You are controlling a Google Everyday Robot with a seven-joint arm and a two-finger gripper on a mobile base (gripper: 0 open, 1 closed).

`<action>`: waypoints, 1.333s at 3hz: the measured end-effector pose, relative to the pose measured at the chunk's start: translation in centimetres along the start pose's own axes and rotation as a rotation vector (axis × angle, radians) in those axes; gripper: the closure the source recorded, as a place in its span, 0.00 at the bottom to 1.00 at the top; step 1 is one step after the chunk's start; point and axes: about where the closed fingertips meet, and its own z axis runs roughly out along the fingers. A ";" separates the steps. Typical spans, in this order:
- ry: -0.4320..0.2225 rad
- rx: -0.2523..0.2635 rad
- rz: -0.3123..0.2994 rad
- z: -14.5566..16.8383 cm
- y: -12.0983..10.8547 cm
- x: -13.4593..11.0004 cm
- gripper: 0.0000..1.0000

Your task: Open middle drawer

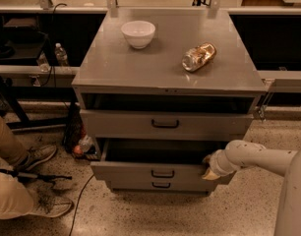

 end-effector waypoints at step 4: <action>0.022 -0.011 0.007 -2.7 4.2 0.5 1.00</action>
Offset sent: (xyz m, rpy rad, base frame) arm -0.0163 -0.0029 0.0130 -0.0135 0.0144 -0.0231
